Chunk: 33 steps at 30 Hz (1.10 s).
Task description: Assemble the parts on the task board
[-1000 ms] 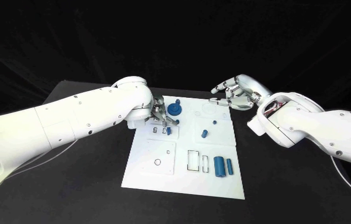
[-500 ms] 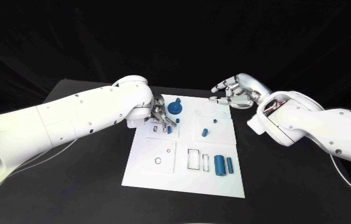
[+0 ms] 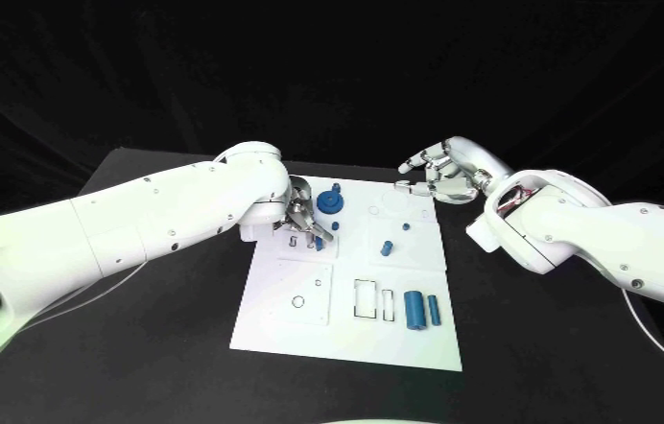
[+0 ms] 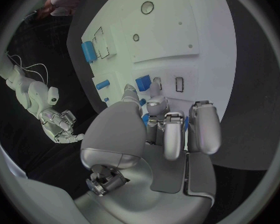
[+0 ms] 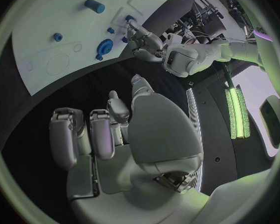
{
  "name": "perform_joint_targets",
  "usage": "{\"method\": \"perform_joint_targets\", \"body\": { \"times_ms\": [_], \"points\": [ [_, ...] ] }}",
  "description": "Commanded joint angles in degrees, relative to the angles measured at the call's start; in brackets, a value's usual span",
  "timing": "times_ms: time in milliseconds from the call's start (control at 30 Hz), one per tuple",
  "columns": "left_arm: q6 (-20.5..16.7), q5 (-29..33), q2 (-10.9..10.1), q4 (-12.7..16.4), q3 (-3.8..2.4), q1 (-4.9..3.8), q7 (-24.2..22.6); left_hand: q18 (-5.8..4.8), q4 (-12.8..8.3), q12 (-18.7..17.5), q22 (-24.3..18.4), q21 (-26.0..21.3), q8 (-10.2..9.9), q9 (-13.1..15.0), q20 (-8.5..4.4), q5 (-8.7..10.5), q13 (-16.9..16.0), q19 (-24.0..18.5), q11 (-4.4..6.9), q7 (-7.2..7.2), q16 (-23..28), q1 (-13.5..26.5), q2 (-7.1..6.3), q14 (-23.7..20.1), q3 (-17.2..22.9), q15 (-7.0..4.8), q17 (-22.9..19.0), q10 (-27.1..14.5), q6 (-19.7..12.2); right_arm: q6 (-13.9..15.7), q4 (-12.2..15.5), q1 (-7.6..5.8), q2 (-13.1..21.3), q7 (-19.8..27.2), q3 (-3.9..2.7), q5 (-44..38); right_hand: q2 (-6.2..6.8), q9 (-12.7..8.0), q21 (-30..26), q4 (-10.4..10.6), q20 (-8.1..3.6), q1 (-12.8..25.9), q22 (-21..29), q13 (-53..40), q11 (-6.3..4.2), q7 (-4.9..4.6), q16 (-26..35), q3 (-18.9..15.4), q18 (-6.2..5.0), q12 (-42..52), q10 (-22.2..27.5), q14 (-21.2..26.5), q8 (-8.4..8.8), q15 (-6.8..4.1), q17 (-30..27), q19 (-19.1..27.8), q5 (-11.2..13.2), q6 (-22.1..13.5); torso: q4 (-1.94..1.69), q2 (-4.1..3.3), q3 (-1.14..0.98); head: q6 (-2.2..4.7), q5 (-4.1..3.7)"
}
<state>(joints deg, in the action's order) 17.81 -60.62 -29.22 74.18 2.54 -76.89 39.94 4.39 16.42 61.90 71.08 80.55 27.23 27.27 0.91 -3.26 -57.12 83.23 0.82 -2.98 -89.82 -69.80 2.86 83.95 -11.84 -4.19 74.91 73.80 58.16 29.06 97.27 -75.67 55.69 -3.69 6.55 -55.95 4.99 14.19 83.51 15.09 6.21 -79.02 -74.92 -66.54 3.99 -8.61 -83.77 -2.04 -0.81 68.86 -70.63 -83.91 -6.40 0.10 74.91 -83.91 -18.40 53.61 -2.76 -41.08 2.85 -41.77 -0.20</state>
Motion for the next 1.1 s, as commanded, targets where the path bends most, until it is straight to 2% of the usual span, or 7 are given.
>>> {"method": "perform_joint_targets", "body": {
  "times_ms": [33,333,533,867,967,1100],
  "points": [
    [1.25,0.42,0.20,-0.08,0.02,0.04,1.22,-0.84,-0.37,0.33,0.12,0.35,0.23,0.16,-0.11,0.29,-0.06,0.37,0.22,-0.04,-0.16,-0.72,0.08,6.04,0.16,-0.35,15.06,0.01,-0.36,-0.87,-0.08,0.05,-0.12,-0.14,0.01,-0.52,-0.63,0.08,-0.34,-0.30,-0.37,-0.11,-10.32,0.05,-0.14,-0.02,0.28,-0.09,-1.09,-0.34,0.19,-3.57,-0.30,-0.48,4.70,-1.42,-0.36,0.28,-0.04,0.02,0.00,-0.17,0.03],
    [1.42,1.14,0.37,-0.24,0.10,0.08,0.93,-0.86,-0.58,0.27,0.34,0.48,0.61,0.90,-0.11,0.27,-0.06,0.34,0.24,-0.03,-0.14,-2.08,1.23,6.04,1.06,-0.36,15.05,-0.07,-0.73,-1.15,-0.18,0.09,-0.29,-0.13,0.01,-0.52,-0.71,0.08,-0.36,-0.33,-0.38,-0.17,-10.31,0.02,-0.14,-0.02,0.30,-0.06,-1.10,-0.31,0.15,-3.56,-0.30,-0.49,4.68,-1.42,-0.40,0.27,-0.02,0.01,0.01,-0.29,-0.08],
    [1.72,1.54,0.53,-0.52,0.13,0.10,0.72,-0.90,-1.51,-0.06,0.61,0.63,0.86,1.61,-0.11,0.26,0.19,0.33,0.26,-0.03,-0.14,-4.36,2.25,6.04,2.56,-0.37,15.05,-0.30,-1.22,-1.34,-0.17,0.10,-0.31,-0.15,0.02,-0.52,-0.71,0.08,-0.36,-0.33,-0.38,-0.17,-10.31,0.02,-0.14,-0.02,0.30,-0.06,-1.10,-0.31,0.15,-3.56,-0.30,-0.49,4.68,-1.42,-0.40,0.27,0.00,-0.01,-0.01,-0.39,-0.09],
    [1.38,1.99,0.58,-0.73,0.19,0.16,0.42,-0.94,-2.41,-0.60,0.93,0.80,0.79,2.12,-0.12,0.24,0.63,0.34,0.30,0.01,-0.13,-6.33,2.93,6.03,4.24,-0.40,15.03,-0.63,-1.80,-1.54,-0.25,0.11,-0.38,-0.16,0.03,-0.52,-0.83,0.09,-0.35,-0.35,-0.39,-0.21,-10.32,-0.05,-0.15,-0.02,0.29,-0.03,-1.09,-0.24,0.07,-3.57,-0.32,-0.50,4.70,-1.43,-0.43,0.27,-0.03,-0.01,-0.02,-0.51,-0.12],
    [1.12,2.30,0.48,-0.73,0.20,0.17,0.30,-0.94,-3.71,-1.08,1.02,0.85,0.58,2.27,-0.21,0.20,0.98,0.32,0.52,0.24,-0.12,-8.81,3.58,6.03,6.22,-0.57,15.02,-0.92,-2.17,-1.64,-0.33,0.12,-0.43,-0.18,0.04,-0.51,-0.86,0.09,-0.34,-0.35,-0.39,-0.22,-10.33,-0.06,-0.15,-0.02,0.31,-0.02,-1.09,-0.22,0.05,-3.56,-0.32,-0.50,4.67,-1.44,-0.44,0.27,-0.04,0.02,-0.04,-0.58,-0.04],
    [0.62,2.61,0.21,-0.63,0.20,0.18,0.29,-0.96,-6.52,-2.13,1.20,0.93,-0.05,2.29,-0.52,0.15,1.66,0.30,0.85,0.55,-0.13,-13.70,4.06,6.03,10.68,-0.91,15.03,-1.52,-2.89,-1.75,-0.43,0.16,-0.48,-0.17,0.06,-0.50,-0.86,0.09,-0.34,-0.35,-0.39,-0.22,-10.33,-0.06,-0.15,-0.02,0.31,-0.02,-1.09,-0.22,0.05,-3.56,-0.32,-0.50,4.67,-1.44,-0.44,0.27,-0.06,0.01,-0.04,-0.55,0.06]
  ]
}}
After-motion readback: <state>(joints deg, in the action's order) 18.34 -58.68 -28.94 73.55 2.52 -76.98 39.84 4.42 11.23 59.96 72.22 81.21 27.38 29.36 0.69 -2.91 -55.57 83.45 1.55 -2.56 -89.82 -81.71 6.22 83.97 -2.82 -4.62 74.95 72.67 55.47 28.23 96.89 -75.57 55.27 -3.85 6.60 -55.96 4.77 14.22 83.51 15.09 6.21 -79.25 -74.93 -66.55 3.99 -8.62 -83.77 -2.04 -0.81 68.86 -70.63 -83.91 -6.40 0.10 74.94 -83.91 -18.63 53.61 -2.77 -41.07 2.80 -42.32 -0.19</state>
